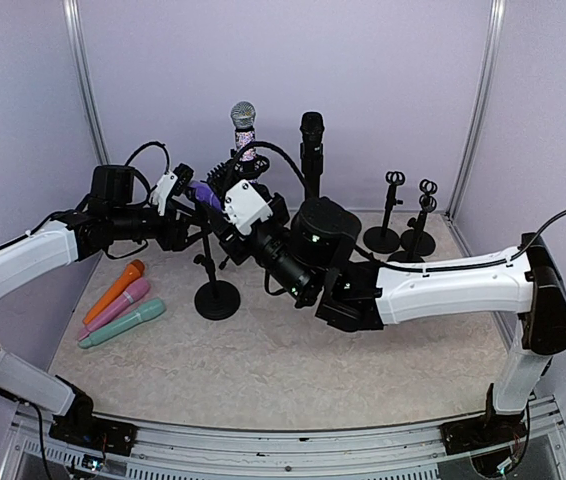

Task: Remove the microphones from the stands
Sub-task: Pass from the right arm to the left

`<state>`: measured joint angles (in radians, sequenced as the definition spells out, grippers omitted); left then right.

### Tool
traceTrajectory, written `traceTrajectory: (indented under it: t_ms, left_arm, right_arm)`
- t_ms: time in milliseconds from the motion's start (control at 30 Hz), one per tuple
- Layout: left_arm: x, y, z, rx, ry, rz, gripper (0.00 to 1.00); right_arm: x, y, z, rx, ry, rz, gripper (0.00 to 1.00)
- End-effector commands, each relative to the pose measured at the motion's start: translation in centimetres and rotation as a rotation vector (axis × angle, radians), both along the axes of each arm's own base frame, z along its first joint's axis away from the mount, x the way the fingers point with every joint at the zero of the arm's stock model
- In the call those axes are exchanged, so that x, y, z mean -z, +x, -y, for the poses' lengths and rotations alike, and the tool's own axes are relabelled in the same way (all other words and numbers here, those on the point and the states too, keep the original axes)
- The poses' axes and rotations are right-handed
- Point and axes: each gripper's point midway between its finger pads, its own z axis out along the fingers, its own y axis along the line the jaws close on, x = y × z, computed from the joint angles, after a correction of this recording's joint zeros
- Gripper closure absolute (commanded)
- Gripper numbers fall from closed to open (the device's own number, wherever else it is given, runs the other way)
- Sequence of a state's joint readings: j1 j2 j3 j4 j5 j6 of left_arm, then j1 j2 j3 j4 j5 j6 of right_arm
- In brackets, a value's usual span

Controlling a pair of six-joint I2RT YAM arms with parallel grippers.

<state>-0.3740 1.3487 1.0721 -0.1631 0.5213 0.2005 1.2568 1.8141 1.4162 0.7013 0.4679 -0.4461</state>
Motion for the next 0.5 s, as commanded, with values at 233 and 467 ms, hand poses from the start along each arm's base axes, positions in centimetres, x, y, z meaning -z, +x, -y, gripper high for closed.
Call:
traceTrajectory:
  t_ms: [233,467]
  left_arm:
    - [-4.00,0.10,0.05,-0.028,-0.203,-0.061,0.68]
    - [-3.76,-0.31,-0.35,-0.020,-0.204,-0.069,0.89]
  right_arm:
    - [-1.90,-1.45,-0.91,-0.060,0.070,-0.007,1.00]
    - [-1.67,-2.17,-0.52,-0.094,0.092,0.018,0.52]
